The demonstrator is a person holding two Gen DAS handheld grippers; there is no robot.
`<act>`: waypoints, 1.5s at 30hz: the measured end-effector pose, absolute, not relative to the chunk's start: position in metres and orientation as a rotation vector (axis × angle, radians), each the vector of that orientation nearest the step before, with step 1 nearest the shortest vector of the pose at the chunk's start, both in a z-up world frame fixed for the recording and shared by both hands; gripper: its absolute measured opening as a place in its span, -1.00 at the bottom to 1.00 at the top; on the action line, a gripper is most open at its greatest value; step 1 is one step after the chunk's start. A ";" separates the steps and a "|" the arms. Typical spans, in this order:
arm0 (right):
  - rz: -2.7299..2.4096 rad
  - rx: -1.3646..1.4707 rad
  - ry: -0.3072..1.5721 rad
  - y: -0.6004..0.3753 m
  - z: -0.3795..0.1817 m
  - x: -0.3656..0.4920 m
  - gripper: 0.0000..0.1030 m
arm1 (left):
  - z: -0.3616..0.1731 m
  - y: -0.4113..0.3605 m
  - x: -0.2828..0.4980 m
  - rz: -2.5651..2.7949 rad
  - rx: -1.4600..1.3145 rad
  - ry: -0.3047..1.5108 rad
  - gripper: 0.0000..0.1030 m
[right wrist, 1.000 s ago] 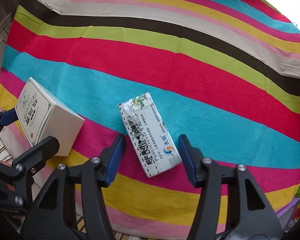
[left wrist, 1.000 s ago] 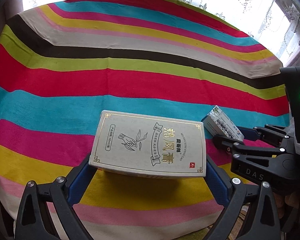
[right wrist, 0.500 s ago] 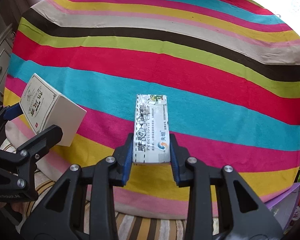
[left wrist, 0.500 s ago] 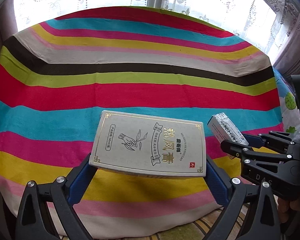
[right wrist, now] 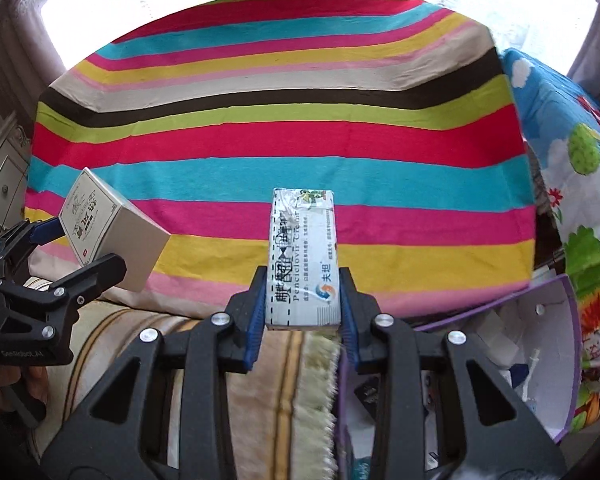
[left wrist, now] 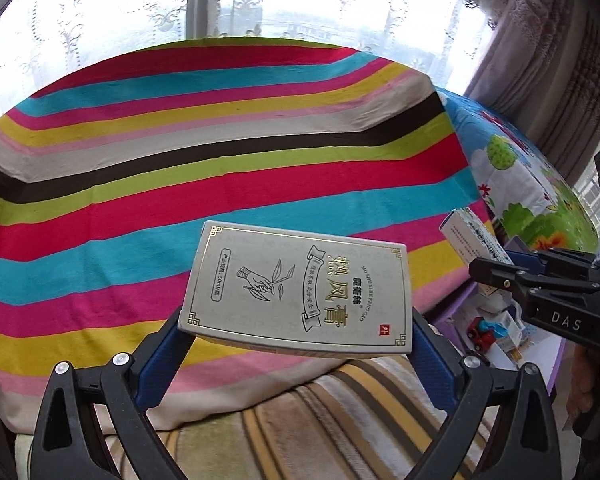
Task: Organize rigid objects
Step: 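Carry both boxes into the purple-rimmed box and open both grippers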
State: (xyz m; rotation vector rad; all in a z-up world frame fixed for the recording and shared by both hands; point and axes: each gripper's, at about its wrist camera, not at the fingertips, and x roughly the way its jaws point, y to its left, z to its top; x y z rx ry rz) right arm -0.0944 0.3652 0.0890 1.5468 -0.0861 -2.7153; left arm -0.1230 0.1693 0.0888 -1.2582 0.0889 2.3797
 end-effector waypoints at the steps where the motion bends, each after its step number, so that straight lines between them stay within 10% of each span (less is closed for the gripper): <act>1: -2.737 1.551 -0.104 0.378 0.092 -0.087 -0.28 | 0.090 0.177 -0.119 2.363 -1.248 0.102 0.95; 27: -3.081 1.797 -0.547 0.574 0.058 0.066 -0.28 | 0.098 0.443 -0.050 1.934 -1.026 0.420 0.95; 45: -3.141 1.777 -0.653 0.595 0.058 0.081 -0.05 | 0.077 0.476 -0.063 1.855 -1.120 0.352 0.99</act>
